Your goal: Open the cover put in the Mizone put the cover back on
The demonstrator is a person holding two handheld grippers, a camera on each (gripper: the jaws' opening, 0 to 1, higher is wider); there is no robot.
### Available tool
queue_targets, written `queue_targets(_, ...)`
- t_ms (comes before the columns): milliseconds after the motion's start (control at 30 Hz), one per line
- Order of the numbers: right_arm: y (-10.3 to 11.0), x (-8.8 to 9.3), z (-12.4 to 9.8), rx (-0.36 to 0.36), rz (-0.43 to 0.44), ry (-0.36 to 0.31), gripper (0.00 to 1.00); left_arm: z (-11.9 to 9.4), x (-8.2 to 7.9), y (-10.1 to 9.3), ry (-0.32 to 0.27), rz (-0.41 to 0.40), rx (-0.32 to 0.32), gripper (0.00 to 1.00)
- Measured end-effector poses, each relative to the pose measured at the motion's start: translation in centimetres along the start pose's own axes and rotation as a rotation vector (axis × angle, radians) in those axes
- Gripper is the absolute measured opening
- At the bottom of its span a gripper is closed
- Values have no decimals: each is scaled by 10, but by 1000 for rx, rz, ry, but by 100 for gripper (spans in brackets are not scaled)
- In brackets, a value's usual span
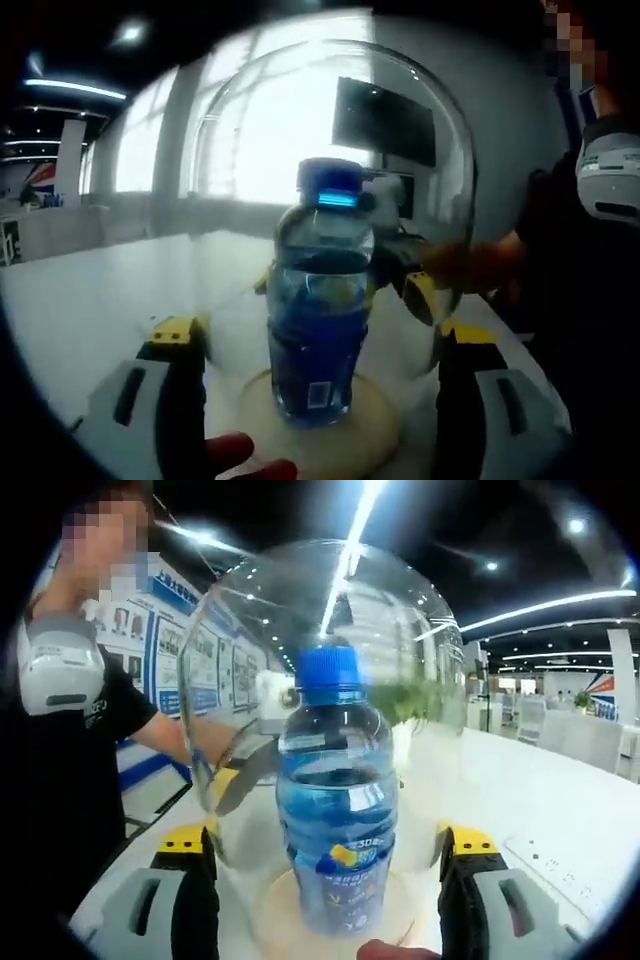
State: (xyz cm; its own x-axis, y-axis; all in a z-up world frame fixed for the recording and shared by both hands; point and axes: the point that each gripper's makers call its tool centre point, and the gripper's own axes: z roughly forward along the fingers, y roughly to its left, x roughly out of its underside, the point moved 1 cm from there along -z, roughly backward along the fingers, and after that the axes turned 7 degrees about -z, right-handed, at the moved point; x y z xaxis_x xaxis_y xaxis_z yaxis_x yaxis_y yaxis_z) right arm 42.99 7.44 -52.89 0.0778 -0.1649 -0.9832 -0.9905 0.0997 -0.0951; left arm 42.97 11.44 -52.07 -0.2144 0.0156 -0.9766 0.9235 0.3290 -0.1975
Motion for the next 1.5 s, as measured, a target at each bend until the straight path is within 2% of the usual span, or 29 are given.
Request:
queue_targets(567, 7, 4, -16, 162, 44, 12, 73, -15, 2, -1, -54, -4, -95, 74)
queue_targets(633, 8, 5, -18, 185, 44, 12, 72, -17, 4, 0, -52, 18, -123, 71)
queue_targets(833, 17, 7, -28, 257, 41, 27, 64, -25, 6, -6, -35, 12, -172, 66)
queue_targets(1000, 19, 7, -33, 336, 17, 39, 58, -40, 11, -6, -25, -8, -221, 56)
queue_targets(1167, 26, 8, -38, 376, 5, 51, 50, -51, 14, -10, -36, -56, -259, 46)
queue_targets(1500, 36, 6, -48, 455, 27, 30, 31, -58, 18, -14, -78, -115, -314, 33)
